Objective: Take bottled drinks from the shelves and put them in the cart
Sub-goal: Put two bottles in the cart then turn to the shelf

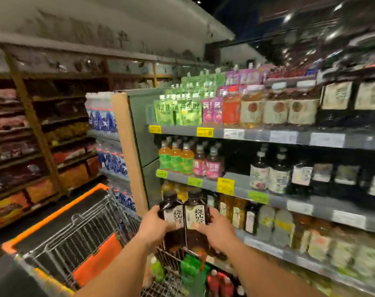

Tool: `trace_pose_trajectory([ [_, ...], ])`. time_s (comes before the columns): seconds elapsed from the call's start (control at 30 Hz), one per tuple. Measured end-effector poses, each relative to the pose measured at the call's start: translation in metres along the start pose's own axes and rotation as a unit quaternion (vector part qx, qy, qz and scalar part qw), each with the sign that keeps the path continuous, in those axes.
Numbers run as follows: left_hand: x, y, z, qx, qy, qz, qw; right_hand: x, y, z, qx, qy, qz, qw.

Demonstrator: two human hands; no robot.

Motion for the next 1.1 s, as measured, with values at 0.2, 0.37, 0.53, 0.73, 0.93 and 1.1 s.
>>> trace_pose_trajectory([
  [0.2, -0.071, 0.049, -0.105, 0.089, 0.021, -0.052, 0.994, -0.026, 0.088, 0.130, -0.085, -0.004, -0.015, 0.996],
  [0.37, -0.121, 0.104, -0.184, 0.133, 0.023, -0.080, 0.988, -0.059, 0.160, 0.215, -0.167, -0.005, -0.023, 0.986],
  [0.53, -0.161, 0.138, -0.248, 0.205, 0.024, -0.094, 0.974, -0.076, 0.212, 0.281, -0.215, 0.015, -0.035, 0.976],
  [0.73, -0.198, 0.146, -0.295, 0.268, -0.011, -0.149, 0.952, -0.075, 0.248, 0.331, -0.297, 0.019, -0.033, 0.954],
  [0.93, -0.216, 0.131, -0.303, 0.271, -0.014, -0.230, 0.935, -0.058, 0.235, 0.332, -0.300, 0.037, 0.001, 0.953],
  [1.1, -0.225, 0.104, -0.310, 0.277, -0.046, -0.245, 0.928, -0.054, 0.203, 0.343, -0.287, 0.038, -0.007, 0.957],
])
Point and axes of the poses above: each hand's wrist, its own y-axis away from the middle knuckle, its own z-axis out of the back of the hand, x = y × z, the point moved 4 cm from there along -y, towards the middle knuckle, and after that the axes turned 8 degrees about -z, right-handed, at the moved point
